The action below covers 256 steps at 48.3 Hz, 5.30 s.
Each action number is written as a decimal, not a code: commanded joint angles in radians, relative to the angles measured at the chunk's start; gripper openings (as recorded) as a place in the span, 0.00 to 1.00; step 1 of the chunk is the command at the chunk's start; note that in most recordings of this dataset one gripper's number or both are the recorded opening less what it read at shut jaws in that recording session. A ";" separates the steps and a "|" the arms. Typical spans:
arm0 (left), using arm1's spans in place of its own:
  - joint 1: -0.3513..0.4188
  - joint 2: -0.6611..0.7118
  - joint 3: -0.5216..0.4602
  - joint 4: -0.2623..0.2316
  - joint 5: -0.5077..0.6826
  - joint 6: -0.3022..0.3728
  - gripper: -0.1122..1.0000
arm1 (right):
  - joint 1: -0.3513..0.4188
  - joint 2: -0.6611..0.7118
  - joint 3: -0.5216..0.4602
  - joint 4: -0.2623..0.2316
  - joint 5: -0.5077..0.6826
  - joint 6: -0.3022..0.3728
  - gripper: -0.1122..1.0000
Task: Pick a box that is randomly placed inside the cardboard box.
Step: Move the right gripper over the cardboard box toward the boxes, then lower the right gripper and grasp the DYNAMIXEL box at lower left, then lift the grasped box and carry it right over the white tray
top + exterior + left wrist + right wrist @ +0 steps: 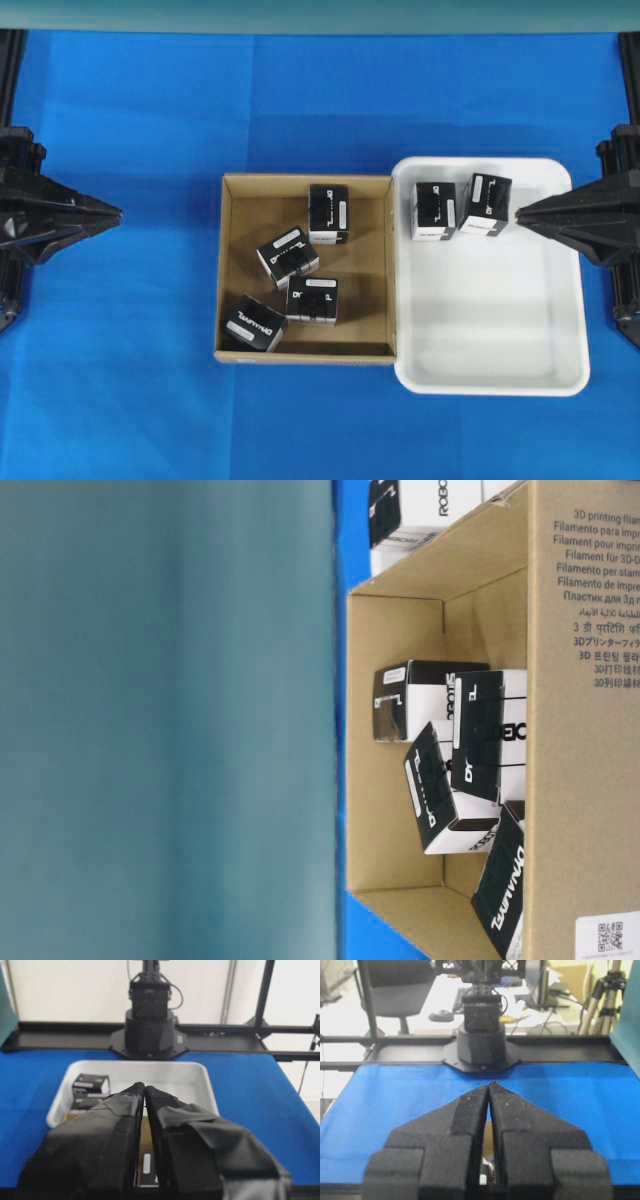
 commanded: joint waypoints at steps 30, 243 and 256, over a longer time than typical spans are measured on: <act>-0.015 -0.092 -0.170 0.012 0.515 -0.041 0.04 | -0.006 0.448 -0.603 0.069 0.888 0.032 0.09; -0.064 -0.109 -0.201 0.015 0.652 -0.152 0.04 | 0.028 1.376 -1.500 0.097 1.425 -0.732 0.78; -0.064 -0.107 -0.201 0.014 0.652 -0.152 0.04 | -0.054 1.252 -1.557 0.097 1.588 -0.529 0.78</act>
